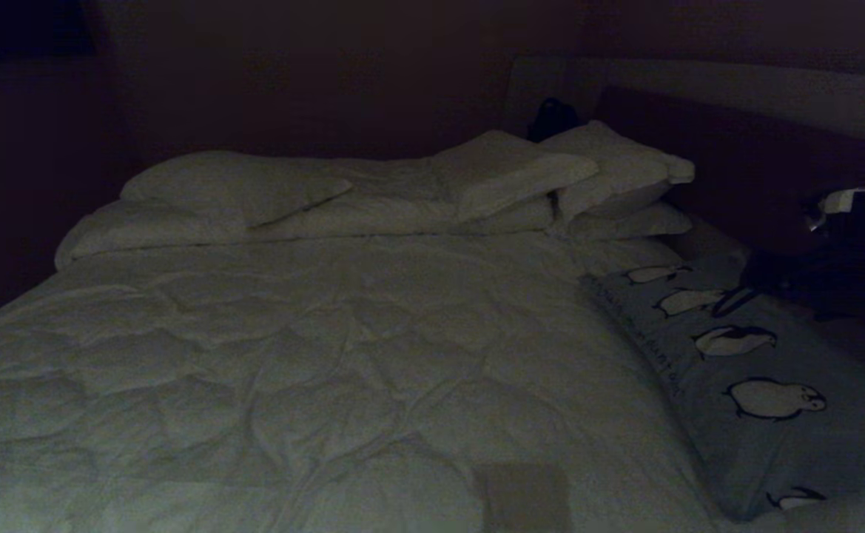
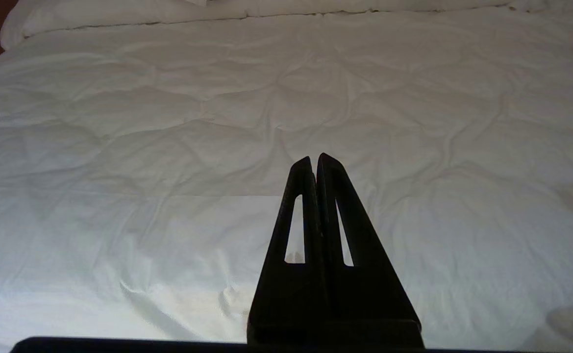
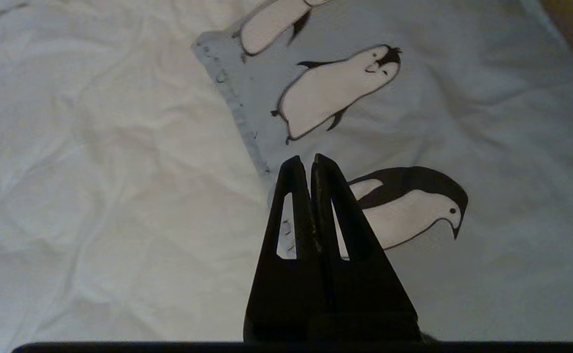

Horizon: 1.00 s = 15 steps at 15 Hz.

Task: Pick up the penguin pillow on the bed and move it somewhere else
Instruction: Pick up the pillow

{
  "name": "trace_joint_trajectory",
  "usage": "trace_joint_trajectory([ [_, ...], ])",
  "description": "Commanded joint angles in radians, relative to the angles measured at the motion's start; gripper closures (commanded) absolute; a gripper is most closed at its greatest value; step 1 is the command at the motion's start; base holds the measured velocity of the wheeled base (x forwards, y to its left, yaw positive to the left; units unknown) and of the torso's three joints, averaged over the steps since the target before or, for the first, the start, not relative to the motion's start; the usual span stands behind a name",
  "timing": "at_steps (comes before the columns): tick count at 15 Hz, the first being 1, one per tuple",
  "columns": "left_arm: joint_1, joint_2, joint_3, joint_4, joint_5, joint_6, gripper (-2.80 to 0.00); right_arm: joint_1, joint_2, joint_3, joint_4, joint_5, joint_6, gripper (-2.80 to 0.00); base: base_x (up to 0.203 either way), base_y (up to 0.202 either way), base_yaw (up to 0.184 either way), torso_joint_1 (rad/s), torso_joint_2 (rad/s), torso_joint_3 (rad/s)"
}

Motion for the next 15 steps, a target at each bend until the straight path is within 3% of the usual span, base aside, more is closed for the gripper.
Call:
trace_joint_trajectory([
  [1, 0.0, 0.0, 0.0, -0.001, 0.0, 0.0, 0.0, -0.008, 0.041, -0.006, -0.004, 0.002, 0.004, 0.0, 0.0, 0.0, 0.0, 0.0, 0.0, 0.0],
  [10, 0.0, 0.0, 0.0, -0.001, 0.0, 0.0, 0.0, -0.031, 0.182, 0.01, -0.097, -0.011, -0.078, 0.0, 0.0, 0.0, 0.0, 0.0, 0.0, 0.0],
  [11, 0.0, 0.0, 0.0, 0.001, 0.0, 0.0, 0.0, -0.039, 0.186, 0.006, -0.098, -0.011, -0.088, -2.8, 0.0, 0.0, 0.0, 0.0, 0.0, 0.0],
  [15, 0.0, 0.0, 0.0, 0.001, 0.0, 0.0, 0.0, -0.051, 0.181, 0.023, -0.098, -0.014, -0.13, -2.8, 0.0, 0.0, 0.0, 0.0, 0.0, 0.0],
])
